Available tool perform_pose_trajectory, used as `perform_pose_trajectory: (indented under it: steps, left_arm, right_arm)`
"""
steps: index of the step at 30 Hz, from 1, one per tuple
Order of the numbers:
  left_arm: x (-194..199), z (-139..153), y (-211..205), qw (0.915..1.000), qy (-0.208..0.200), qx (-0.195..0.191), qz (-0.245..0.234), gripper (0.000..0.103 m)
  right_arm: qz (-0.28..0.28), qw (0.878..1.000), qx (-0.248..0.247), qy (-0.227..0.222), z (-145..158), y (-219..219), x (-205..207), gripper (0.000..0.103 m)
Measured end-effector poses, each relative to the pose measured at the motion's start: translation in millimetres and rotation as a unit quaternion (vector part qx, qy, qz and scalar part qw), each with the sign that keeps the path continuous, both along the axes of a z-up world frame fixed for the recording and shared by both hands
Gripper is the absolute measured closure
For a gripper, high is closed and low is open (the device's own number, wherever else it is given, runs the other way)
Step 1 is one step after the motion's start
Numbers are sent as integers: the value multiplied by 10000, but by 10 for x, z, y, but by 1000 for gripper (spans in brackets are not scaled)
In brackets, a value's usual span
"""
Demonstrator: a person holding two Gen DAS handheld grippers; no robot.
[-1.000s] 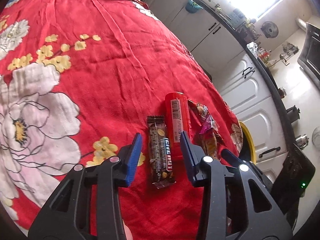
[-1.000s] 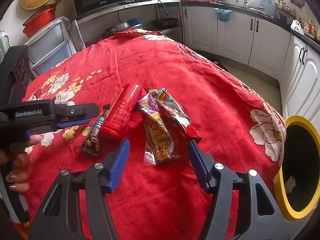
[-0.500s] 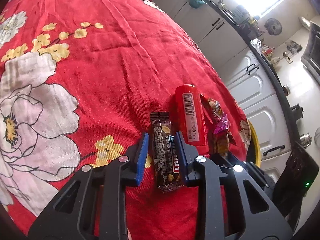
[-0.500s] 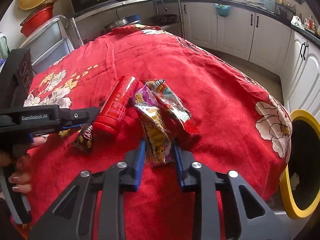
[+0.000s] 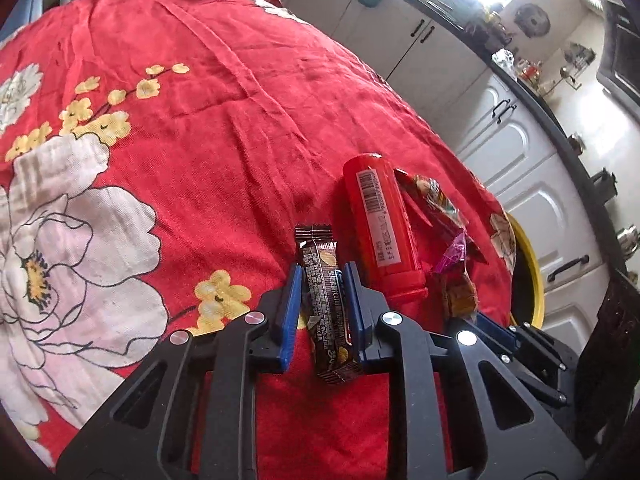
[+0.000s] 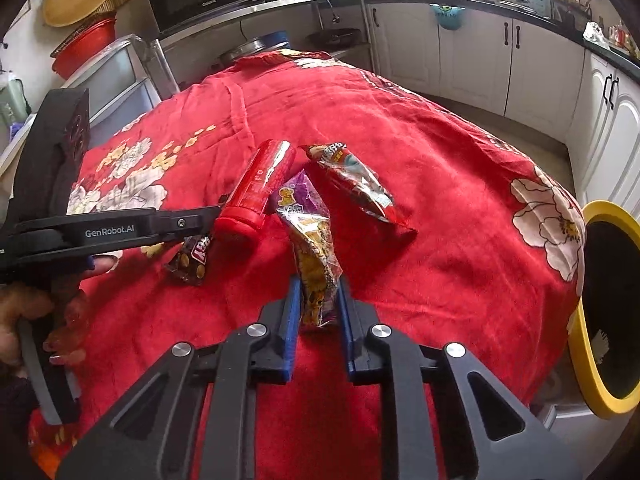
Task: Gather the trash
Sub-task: 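Grasp the chocolate bar with the left gripper while the right gripper grasps the yellow chip packet, then carry the chocolate bar and chip packet over the yellow bin with both grippers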
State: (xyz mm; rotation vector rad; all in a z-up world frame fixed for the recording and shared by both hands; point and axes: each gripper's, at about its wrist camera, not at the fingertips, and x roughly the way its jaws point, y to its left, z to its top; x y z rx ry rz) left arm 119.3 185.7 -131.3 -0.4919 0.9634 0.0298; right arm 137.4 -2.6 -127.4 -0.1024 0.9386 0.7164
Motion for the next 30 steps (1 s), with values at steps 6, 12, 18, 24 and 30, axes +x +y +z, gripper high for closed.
perform_pose_trajectory:
  steps: [6, 12, 18, 24, 30]
  left_arm:
    - [-106, 82, -35, 9993, -20, 353, -109, 91]
    - [-263, 219, -30, 9986, -143, 499, -59, 93]
    - [-358, 436, -125, 9974, -403, 584, -118, 93]
    - [-329, 611, -265, 9960, -627, 579, -255, 93]
    - [-231, 684, -467, 9947, -727, 566, -449, 93]
  right_arm:
    - [95, 9999, 83, -14, 65, -51, -93, 88]
    - [88, 9998, 170, -87, 150, -130, -158, 89]
    - [57, 9995, 304, -118, 230, -216, -190, 90]
    - [-99, 9989, 425, -190, 328, -393, -183, 90]
    - [-324, 9977, 528, -273, 438, -615, -138, 90]
